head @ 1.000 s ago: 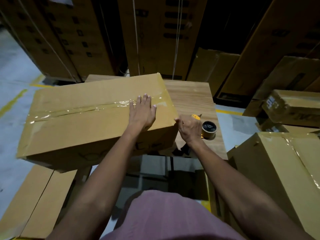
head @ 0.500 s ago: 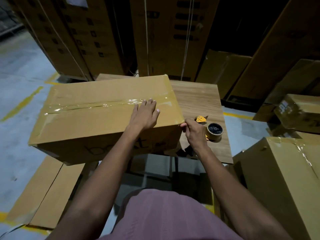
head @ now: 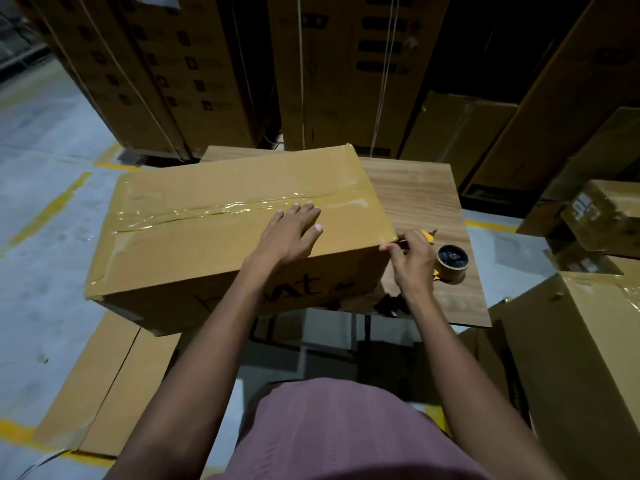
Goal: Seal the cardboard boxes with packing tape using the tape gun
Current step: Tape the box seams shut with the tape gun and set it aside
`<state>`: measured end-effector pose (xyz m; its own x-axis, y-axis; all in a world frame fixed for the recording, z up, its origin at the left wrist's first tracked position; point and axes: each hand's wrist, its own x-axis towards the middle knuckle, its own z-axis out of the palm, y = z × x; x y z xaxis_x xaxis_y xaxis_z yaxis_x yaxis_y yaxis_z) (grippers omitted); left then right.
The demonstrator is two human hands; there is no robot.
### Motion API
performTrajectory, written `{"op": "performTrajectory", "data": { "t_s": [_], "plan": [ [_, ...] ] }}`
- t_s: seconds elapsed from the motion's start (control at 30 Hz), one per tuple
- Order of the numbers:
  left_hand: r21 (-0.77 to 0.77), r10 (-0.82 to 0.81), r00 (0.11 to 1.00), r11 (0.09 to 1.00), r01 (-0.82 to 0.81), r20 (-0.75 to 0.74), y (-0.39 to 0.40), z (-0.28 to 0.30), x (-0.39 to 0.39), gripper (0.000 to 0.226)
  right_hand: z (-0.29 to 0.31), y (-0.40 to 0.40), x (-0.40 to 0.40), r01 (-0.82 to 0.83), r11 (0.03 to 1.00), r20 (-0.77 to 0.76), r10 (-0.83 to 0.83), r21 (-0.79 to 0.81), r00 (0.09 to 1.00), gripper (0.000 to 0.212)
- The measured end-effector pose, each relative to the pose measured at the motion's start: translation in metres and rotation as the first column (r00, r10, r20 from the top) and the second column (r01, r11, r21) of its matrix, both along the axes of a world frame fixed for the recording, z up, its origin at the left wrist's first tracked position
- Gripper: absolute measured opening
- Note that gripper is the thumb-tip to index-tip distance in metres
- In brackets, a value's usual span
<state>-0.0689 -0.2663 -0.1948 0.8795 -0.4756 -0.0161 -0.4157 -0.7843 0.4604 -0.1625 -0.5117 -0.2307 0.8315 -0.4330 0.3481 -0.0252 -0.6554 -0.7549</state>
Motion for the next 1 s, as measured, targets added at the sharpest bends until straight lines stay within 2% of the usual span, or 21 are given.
{"op": "performTrajectory", "data": {
  "t_s": [0.07,0.2,0.33,0.47,0.57,0.73,0.8,0.9,1.0],
  "plan": [
    [0.002,-0.005,1.000,1.000,0.005,-0.003,0.012,0.001,0.008,0.055,0.006,0.008,0.011,0.057,0.996,-0.019,-0.056,0.070,0.998,0.011],
    [0.015,-0.017,0.999,1.000,0.017,-0.028,0.050,0.003,0.027,0.055,0.016,0.038,0.038,0.282,0.907,-0.129,-0.253,0.314,0.959,0.043],
    [0.028,0.023,1.000,0.999,-0.023,-0.015,0.101,0.002,0.050,0.055,0.032,0.091,0.056,0.412,0.861,-0.316,-0.318,0.298,0.894,0.069],
    [0.041,0.028,0.999,0.999,-0.028,0.022,0.139,-0.001,0.068,0.057,0.029,0.169,0.051,0.322,0.884,-0.363,-0.193,0.339,0.912,0.081],
    [0.039,0.038,0.998,0.998,-0.040,0.041,0.156,-0.001,0.075,0.058,0.020,0.209,0.045,0.249,0.880,-0.360,-0.097,0.404,0.928,0.076],
    [0.107,0.017,1.000,0.994,-0.019,0.017,0.175,-0.004,0.077,0.055,0.026,0.228,0.052,0.313,0.767,-0.241,-0.210,0.560,0.947,0.050],
    [0.153,0.019,1.000,0.988,-0.018,-0.001,0.181,-0.006,0.075,0.056,0.026,0.228,0.060,0.341,0.752,-0.293,-0.204,0.564,0.934,0.057],
    [0.211,0.052,0.998,0.976,-0.045,-0.029,0.192,-0.004,0.067,0.058,0.025,0.229,0.070,0.326,0.816,-0.324,-0.181,0.478,0.928,0.079],
    [0.234,0.149,0.988,0.962,-0.137,-0.034,0.209,-0.003,0.054,0.060,0.024,0.221,0.089,0.291,0.852,-0.311,-0.160,0.435,0.937,0.081]
  ]
}}
